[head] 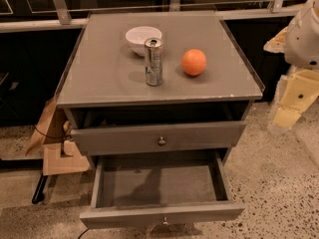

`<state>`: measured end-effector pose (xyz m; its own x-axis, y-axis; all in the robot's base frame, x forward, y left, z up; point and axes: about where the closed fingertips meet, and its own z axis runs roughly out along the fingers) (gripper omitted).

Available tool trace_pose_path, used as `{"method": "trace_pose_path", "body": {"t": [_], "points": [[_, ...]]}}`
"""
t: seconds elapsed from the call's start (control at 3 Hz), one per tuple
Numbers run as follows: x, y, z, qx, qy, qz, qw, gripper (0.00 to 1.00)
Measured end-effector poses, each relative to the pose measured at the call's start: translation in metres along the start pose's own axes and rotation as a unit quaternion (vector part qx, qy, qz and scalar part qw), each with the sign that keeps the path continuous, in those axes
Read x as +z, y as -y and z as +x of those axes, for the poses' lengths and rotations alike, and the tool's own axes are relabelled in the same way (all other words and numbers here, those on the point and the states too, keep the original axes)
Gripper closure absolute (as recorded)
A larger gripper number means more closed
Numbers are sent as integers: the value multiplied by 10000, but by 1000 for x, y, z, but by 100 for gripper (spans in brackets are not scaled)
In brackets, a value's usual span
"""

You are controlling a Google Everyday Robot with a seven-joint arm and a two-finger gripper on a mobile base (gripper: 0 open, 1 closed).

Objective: Place redbull can into middle drawer

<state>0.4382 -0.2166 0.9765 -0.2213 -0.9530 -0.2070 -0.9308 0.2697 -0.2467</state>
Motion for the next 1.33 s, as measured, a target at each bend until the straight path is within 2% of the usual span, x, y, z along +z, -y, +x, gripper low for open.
{"method": "trace_pose_path", "body": {"t": [0.33,0.67,1.0,1.33], "points": [[0,0,0,0,0,0,10000,0],[0,0,0,1,1,1,10000,19],[5,10,-4,167,227,121,9995,42],[25,28,-17,384,674,241,9967,65]]}}
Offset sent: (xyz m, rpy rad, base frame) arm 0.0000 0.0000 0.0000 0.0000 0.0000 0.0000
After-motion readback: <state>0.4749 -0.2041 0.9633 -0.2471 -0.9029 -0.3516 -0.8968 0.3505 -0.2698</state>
